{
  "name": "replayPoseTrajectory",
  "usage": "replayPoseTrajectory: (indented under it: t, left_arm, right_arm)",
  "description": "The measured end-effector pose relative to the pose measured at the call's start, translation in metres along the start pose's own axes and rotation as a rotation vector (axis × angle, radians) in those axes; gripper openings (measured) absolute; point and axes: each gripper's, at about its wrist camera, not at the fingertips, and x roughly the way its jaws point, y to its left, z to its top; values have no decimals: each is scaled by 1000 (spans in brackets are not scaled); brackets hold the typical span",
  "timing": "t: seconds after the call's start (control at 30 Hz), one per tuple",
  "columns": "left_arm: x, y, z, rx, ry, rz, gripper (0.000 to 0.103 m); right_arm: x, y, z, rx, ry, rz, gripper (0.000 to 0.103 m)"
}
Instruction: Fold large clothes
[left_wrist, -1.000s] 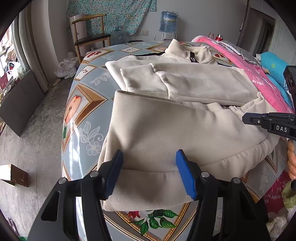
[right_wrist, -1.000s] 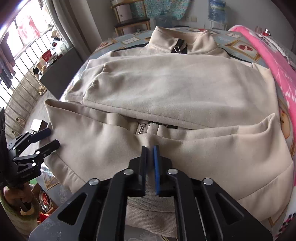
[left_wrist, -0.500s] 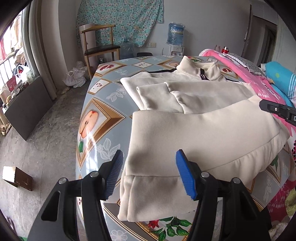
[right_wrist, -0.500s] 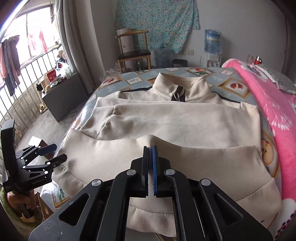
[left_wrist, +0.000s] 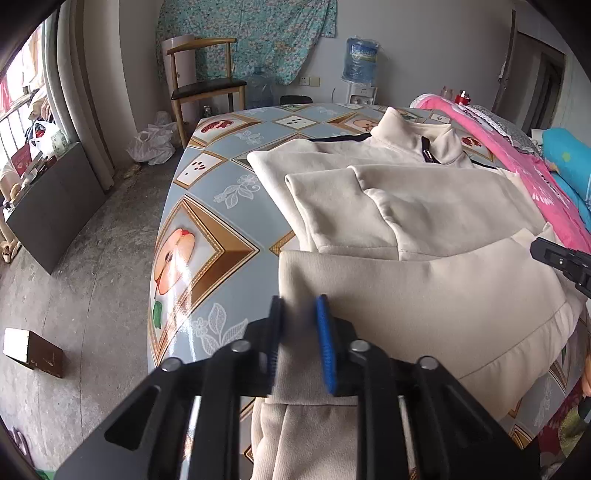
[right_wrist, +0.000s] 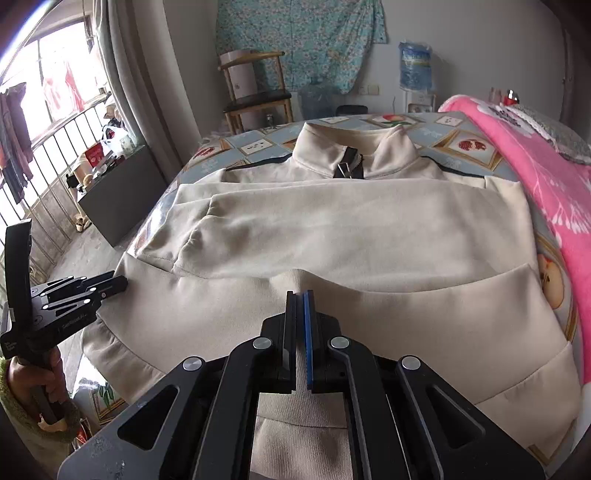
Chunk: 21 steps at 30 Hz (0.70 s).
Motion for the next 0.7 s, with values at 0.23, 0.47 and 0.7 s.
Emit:
replayPoseTrajectory:
  t: [0.23, 0.47, 0.7]
  left_arm:
    - [-23, 5, 2, -27, -74, 20, 5]
    - [-17, 11, -1, -65, -30, 38, 13]
    - [-52, -27, 3, -11, -97, -106, 13]
  right_arm:
    - [5, 7, -5, -36, -13, -27, 3]
    - [33, 1, -14, -17, 51, -15, 4]
    - [35, -12, -11, 73, 89, 59, 5]
